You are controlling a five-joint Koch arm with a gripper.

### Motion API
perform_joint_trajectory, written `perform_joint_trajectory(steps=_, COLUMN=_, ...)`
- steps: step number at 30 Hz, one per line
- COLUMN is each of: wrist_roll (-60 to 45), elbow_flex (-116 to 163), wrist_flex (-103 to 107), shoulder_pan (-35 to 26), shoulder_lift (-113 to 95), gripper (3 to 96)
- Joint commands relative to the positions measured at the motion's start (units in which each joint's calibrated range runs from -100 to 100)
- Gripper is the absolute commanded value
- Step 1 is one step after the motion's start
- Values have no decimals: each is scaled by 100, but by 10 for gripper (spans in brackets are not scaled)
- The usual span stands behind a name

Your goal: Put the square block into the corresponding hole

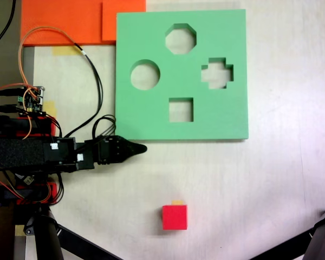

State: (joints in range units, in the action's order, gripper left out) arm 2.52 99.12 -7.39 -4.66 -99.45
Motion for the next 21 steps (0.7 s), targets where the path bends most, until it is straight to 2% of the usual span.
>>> perform_joint_trajectory(steps=1, wrist_roll=-15, elbow_flex=88, wrist_flex=628, shoulder_pan=5, shoulder_lift=-55, gripper=493)
perform_joint_trajectory(steps=21, wrist_roll=-15, elbow_flex=88, wrist_flex=628, shoulder_pan=-78, shoulder_lift=-55, gripper=493)
